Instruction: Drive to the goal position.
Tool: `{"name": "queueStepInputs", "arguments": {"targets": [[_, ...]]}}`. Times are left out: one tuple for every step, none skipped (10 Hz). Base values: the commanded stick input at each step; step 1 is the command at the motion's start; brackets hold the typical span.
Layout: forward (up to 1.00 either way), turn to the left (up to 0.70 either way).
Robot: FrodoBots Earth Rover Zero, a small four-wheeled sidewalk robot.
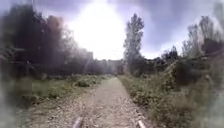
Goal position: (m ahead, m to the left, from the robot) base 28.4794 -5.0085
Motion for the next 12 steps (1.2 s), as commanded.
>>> {"name": "queueStepInputs", "arguments": {"targets": [[0.70, 0.00], [0.70, 0.00], [0.70, 0.00], [0.70, 0.00], [0.70, 0.00], [0.70, 0.00], [0.70, 0.00], [0.70, 0.00], [0.70, 0.00], [0.70, 0.00], [0.70, 0.00], [0.70, 0.00]]}}
